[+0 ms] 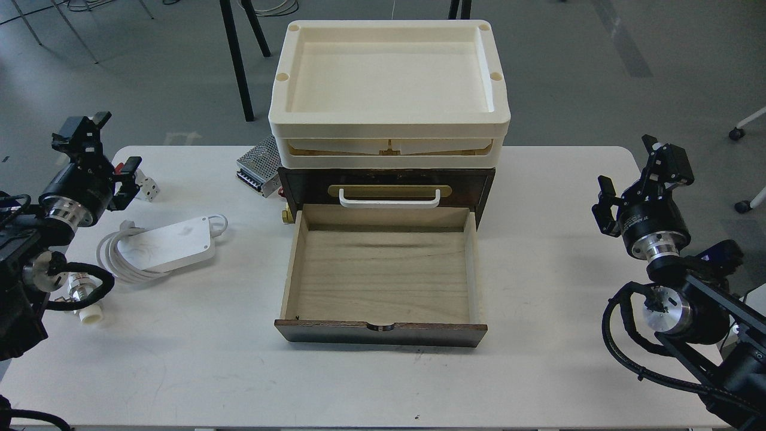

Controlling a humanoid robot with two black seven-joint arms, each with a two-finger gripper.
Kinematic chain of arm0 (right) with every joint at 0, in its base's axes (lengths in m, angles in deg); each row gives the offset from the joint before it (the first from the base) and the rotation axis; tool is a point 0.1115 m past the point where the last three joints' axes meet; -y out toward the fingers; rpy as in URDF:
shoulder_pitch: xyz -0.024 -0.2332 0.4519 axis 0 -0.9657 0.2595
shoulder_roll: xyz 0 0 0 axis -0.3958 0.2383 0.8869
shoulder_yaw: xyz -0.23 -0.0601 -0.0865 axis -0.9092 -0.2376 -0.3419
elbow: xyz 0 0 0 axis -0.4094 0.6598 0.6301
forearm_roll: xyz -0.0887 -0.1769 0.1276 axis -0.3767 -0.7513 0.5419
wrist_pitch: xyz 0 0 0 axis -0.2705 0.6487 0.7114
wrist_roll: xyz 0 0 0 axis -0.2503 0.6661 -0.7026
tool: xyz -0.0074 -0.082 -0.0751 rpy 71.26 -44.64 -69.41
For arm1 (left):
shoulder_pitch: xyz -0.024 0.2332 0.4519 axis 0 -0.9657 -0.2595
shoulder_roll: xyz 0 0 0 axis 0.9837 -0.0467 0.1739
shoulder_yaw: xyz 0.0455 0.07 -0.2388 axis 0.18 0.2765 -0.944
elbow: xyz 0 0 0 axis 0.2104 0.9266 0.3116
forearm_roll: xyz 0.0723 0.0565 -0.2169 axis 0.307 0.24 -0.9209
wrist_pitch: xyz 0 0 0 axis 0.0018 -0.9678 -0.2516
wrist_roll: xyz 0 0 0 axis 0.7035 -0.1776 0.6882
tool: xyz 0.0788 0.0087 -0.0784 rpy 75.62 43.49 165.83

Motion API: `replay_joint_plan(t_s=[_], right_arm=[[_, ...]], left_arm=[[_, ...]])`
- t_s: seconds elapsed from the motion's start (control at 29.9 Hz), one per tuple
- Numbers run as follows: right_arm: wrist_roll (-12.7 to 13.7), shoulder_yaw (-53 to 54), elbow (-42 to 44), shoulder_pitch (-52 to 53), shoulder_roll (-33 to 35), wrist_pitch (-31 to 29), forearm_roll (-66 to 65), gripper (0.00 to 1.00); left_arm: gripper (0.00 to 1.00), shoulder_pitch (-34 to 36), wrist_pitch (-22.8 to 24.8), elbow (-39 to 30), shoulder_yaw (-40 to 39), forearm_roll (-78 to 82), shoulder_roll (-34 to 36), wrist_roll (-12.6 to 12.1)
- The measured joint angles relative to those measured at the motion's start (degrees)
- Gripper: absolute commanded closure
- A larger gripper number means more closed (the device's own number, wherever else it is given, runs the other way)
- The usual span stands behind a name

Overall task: Put charging cable into cabinet
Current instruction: 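Move the left gripper forward toward the white charger on the table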

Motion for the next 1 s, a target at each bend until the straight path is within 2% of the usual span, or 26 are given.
replay_joint_plan(t_s=[0.43,0.64,1.0], right_arm=[[0.0,0.0,-0.05,0.02,0.0,0.0,0.0,0.01],[0.0,0.01,-0.05,0.02,0.0,0.0,0.0,0.01],[0.0,0.08,-0.13,0.02,0.0,0.0,0.09,0.01]], left_arm=[[0.0,1.77,0.01,2.08,-1.36,-0.39,1.39,0.0],[0.0,8.1,-0.03,5.2,0.05,1.33,7.46,0.0],[0.0,22.53,0.0,5.2,7.91,14.04,15.47,0.0]])
